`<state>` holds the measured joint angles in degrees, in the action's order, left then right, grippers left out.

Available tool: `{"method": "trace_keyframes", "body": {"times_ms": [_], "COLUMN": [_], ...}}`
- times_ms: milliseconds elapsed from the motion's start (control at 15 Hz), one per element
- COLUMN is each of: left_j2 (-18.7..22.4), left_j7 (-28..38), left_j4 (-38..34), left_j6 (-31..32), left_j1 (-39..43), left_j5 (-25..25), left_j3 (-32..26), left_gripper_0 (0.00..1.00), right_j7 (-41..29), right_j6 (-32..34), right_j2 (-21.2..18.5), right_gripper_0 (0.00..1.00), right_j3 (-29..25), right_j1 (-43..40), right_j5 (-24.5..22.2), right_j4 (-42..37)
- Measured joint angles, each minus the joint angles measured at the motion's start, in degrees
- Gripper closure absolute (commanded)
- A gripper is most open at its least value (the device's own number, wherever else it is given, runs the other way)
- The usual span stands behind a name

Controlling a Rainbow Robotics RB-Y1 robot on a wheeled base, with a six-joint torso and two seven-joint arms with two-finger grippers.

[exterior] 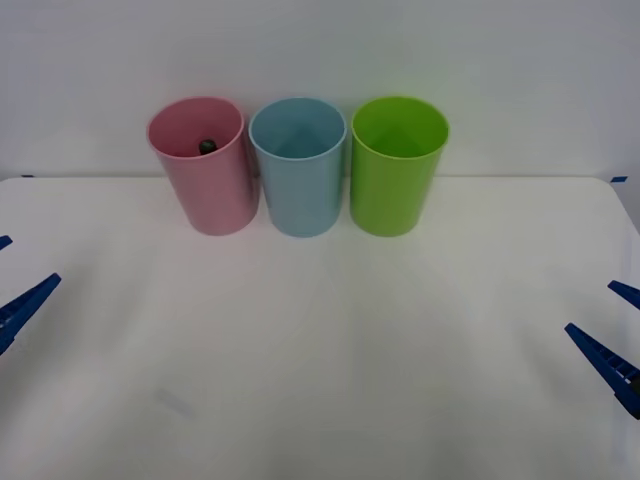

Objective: Grasp the object on the table and drop it into the matching bin: aluminum can to the light blue bin, PET bottle to the pink bin.

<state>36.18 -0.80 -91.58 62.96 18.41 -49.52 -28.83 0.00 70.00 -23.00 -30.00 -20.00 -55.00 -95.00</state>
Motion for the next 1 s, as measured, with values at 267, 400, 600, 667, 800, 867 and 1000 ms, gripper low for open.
{"method": "trace_keyframes", "body": {"times_ms": [267,400,600,667,800,867,1000], "left_j2": [0.03,0.16,0.42,0.47,0.47,0.48,0.48], "left_j7": [-1.72,-2.73,-3.39,-3.37,-3.27,-3.26,-3.25], "left_j4": [0.01,0.05,0.0,0.0,0.0,-0.01,-0.01], "left_j6": [6.98,8.93,10.27,10.42,10.39,10.38,10.38], "left_j1": [6.0,8.36,10.09,10.18,10.24,10.24,10.24], "left_j5": [-0.72,-0.81,-0.82,-0.82,-0.9,-0.91,-0.91], "left_j3": [-3.17,-3.7,-3.42,-3.05,-1.85,-1.78,-1.76], "left_gripper_0": [0.0,0.0,0.0,0.0,0.0,0.0,0.0], "right_j7": [0.0,0.0,0.0,0.0,0.0,0.0,0.0], "right_j6": [0.0,0.0,0.0,0.0,0.0,0.0,0.0], "right_j2": [0.0,0.0,0.0,0.0,0.0,0.0,0.0], "right_gripper_0": [0.0,0.0,0.0,0.0,0.0,0.0,0.0], "right_j3": [0.0,0.0,0.0,0.0,0.0,0.0,0.0], "right_j1": [0.0,0.0,0.0,0.0,0.0,0.0,0.0], "right_j5": [0.0,0.0,0.0,0.0,0.0,0.0,0.0], "right_j4": [0.0,0.0,0.0,0.0,0.0,0.0,0.0]}}
